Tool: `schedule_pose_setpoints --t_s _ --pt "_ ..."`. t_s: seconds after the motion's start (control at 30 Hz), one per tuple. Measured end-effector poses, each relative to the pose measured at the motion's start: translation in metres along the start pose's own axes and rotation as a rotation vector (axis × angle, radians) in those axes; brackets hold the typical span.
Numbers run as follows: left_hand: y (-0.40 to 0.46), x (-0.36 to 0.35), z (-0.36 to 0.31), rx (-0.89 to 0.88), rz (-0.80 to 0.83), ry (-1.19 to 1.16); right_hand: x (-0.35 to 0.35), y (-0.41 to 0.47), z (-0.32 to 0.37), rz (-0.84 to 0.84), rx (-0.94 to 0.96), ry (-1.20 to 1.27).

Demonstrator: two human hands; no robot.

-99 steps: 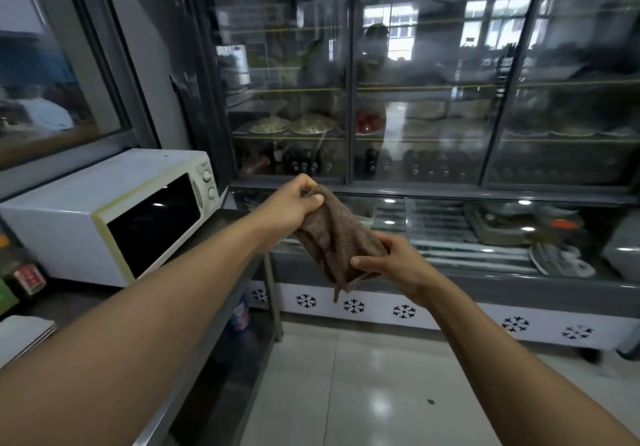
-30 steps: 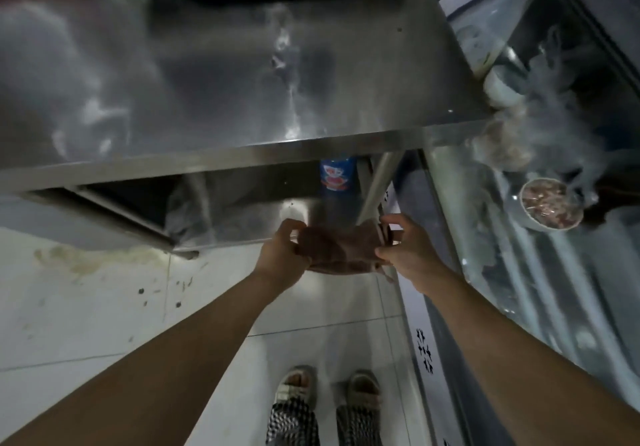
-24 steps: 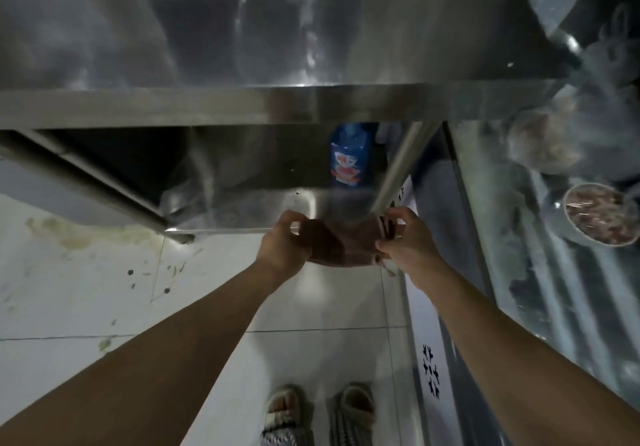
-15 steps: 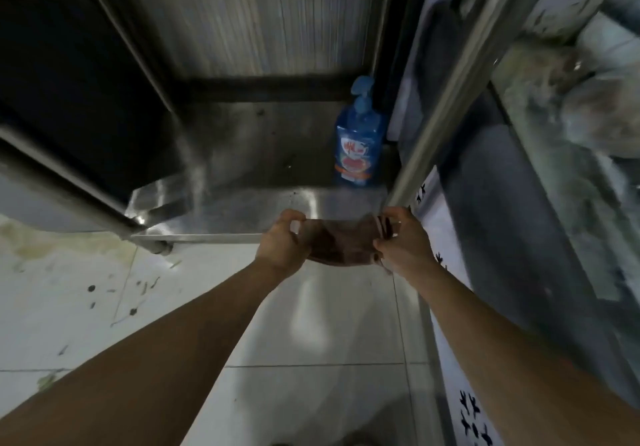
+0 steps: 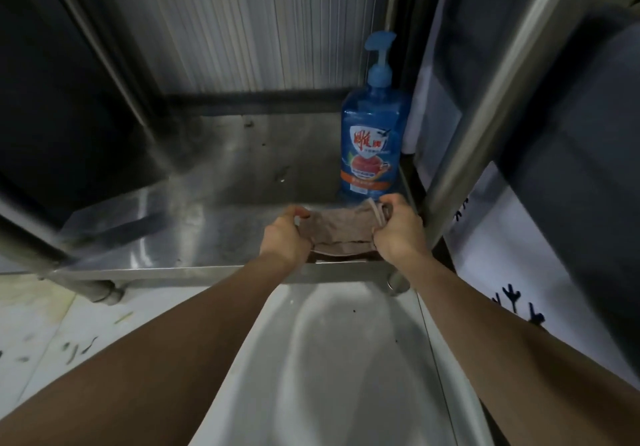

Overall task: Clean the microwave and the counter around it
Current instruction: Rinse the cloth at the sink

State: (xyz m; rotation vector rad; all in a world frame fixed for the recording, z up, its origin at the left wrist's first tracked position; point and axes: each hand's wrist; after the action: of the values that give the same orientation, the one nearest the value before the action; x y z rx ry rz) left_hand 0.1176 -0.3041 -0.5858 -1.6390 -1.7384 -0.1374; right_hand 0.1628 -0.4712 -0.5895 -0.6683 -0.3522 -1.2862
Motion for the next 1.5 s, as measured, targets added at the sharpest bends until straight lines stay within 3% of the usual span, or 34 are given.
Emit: schedule_pose_setpoints --t_s 0.27,0.37,0.5,0.63,0.83,1.13,1.5 --pt "0.028 -0.016 0.017 -0.057 -0.028 0.188 -0.024 0.022 -0.020 -0.101 0.035 -0.164" --pt "0.029 -0.018 0.024 -0.067 -0.023 0.345 -0.031 0.017 -0.026 -0.108 0.065 -0.341" --pt "0.024 -0.018 0.028 -0.045 0.043 0.542 -0.031 0.005 -0.030 -0.007 0.106 -0.609" --pt "0.002 -0.012 0.014 0.023 0.114 0.663 -0.018 -0.023 -0.022 0.111 0.054 -0.661" --pt "-0.059 0.021 -0.036 0.054 0.199 0.699 0.023 -0.081 0.027 0.293 -0.021 -0.586" --pt "-0.175 0.096 -0.123 0.038 0.291 0.692 0.100 -0.175 0.127 0.340 -0.018 -0.731" --pt "-0.303 0.187 -0.219 0.044 0.297 0.711 0.197 -0.281 0.254 0.416 -0.018 -0.743"
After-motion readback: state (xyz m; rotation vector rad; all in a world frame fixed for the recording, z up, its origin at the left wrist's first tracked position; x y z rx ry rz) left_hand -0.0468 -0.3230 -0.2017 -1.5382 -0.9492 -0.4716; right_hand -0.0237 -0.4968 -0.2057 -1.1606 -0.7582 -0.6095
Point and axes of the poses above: each hand's wrist, its own y-axis towards the middle knuckle, its own x-axis out of the back of the hand, z = x × y, and after that the axes turned 12 degrees about z, right-handed
